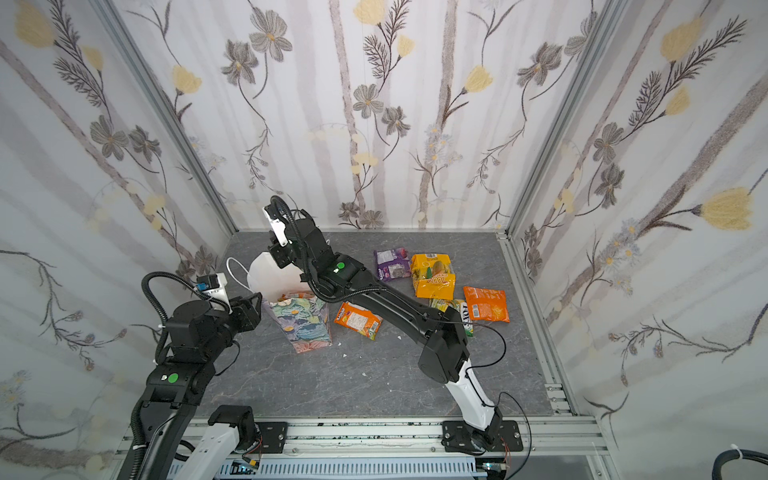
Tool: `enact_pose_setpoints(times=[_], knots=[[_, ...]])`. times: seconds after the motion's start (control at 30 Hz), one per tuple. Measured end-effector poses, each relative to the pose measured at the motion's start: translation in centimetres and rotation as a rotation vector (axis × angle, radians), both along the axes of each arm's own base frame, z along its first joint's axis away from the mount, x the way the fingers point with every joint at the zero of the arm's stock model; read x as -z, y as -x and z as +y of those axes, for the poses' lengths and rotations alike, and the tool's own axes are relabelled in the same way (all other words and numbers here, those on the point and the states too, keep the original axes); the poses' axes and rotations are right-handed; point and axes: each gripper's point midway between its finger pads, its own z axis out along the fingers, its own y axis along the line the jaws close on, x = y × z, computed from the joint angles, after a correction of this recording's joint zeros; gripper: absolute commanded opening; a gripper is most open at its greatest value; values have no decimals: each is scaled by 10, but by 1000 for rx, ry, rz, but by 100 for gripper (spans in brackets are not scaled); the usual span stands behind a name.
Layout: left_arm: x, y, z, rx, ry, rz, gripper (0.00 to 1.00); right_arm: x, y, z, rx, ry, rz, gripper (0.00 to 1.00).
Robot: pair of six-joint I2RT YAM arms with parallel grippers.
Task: Place the snacks into the paper bag
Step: 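Lower the Fox's Fruits bag into the bag and open the right gripper, then move the right gripper back toward the remaining snack packets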
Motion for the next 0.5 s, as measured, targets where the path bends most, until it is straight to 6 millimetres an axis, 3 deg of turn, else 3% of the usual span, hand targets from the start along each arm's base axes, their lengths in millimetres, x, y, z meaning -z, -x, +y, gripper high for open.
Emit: enact_pose_setpoints(times=[0.3, 0.5], knots=[[-2, 1, 0, 1, 1, -9, 54, -13, 11, -2, -14, -3, -13, 26], [-22, 11, 2, -7, 3, -68, 57, -45, 45, -24, -47, -19, 0, 35]])
